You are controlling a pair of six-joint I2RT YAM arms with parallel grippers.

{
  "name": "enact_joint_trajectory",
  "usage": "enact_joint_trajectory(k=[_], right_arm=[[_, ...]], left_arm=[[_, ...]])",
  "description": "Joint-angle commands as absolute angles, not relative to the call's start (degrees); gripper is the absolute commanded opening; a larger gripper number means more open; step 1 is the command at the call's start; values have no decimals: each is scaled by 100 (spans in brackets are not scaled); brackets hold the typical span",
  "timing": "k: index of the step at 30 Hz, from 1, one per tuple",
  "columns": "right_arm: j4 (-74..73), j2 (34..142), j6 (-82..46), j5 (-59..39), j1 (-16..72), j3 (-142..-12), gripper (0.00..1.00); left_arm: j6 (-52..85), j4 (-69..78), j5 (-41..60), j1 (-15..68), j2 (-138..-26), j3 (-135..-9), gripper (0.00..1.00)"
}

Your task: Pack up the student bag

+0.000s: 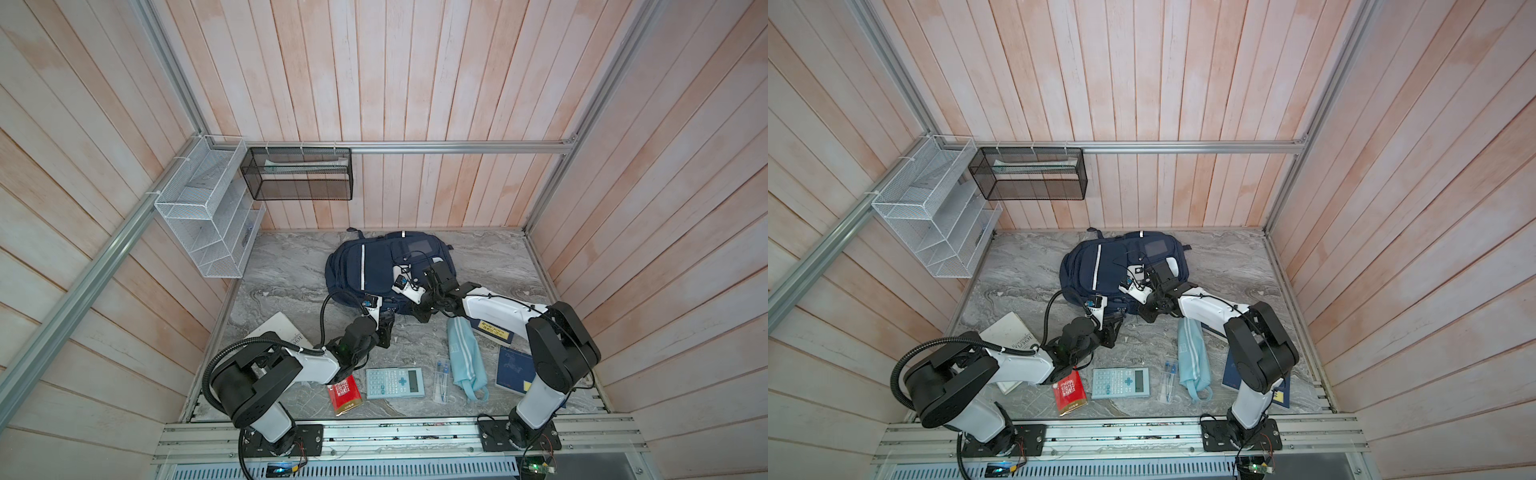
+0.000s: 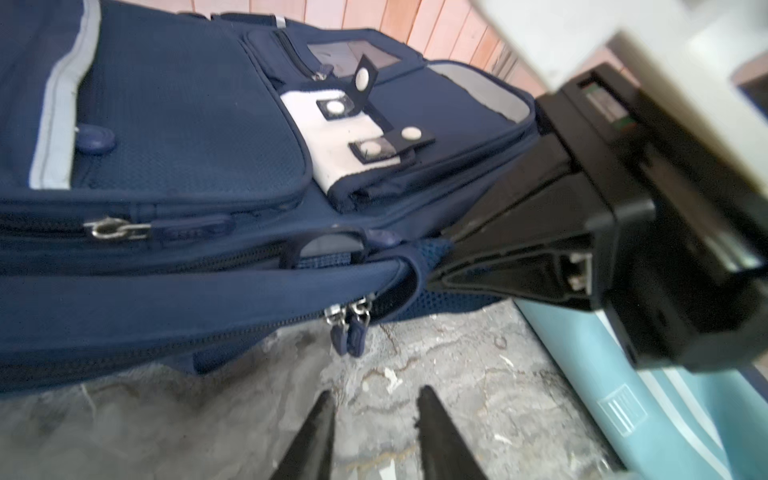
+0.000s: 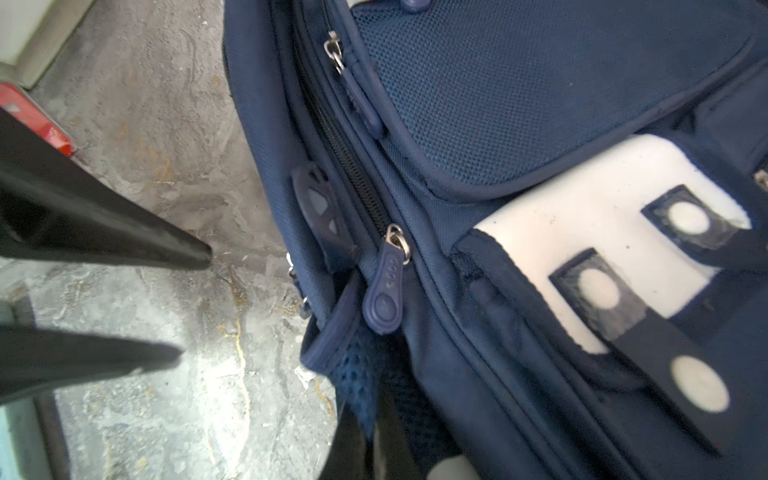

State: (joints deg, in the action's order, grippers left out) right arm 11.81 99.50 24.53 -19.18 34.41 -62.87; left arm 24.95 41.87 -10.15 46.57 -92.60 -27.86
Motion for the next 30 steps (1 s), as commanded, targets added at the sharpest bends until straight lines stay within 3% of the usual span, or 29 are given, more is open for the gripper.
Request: enact_joint_trajectory(k=[1,3,6,9,13,15,18,20,25,30], right_arm=[[961,9733,2285,-2493,3514,-6294,0],[950,9736,2288,-2514,3529,-6281,0],[975,9714,2285,-2509,3531,-6293,0],[993,9652,2287,-2594,3546,-6281,0],[967,9579,2279,-2721,3594,-6247,0],[962,9542,2277,-2772,3602,-6234,0],[937,9443,2276,-2764,3597,-6154,0],[897,9385,2300,-2688,3598,-6070,0],[798,9334,2214,-2445,3496,-5893,0],[699,9339,2122,-2502,3450,-5896,0]], left_arm=[[2400,4504,-1363,4685,-9556,-2881,32],[2410,4458,-1319,4685,-9718,-3001,25],[2432,4515,-1359,4686,-9886,-3051,23],[2338,4364,-1520,4680,-9920,-3187,12],[2250,4262,-1358,4632,-10162,-3509,21],[2301,4082,-1388,4599,-10326,-3687,21],[2420,4064,-1432,4516,-10297,-3657,12],[2453,4131,-1464,4491,-10109,-3534,0],[2415,3980,-1222,4490,-9709,-3321,0],[2283,4129,-599,4382,-9633,-3086,17]])
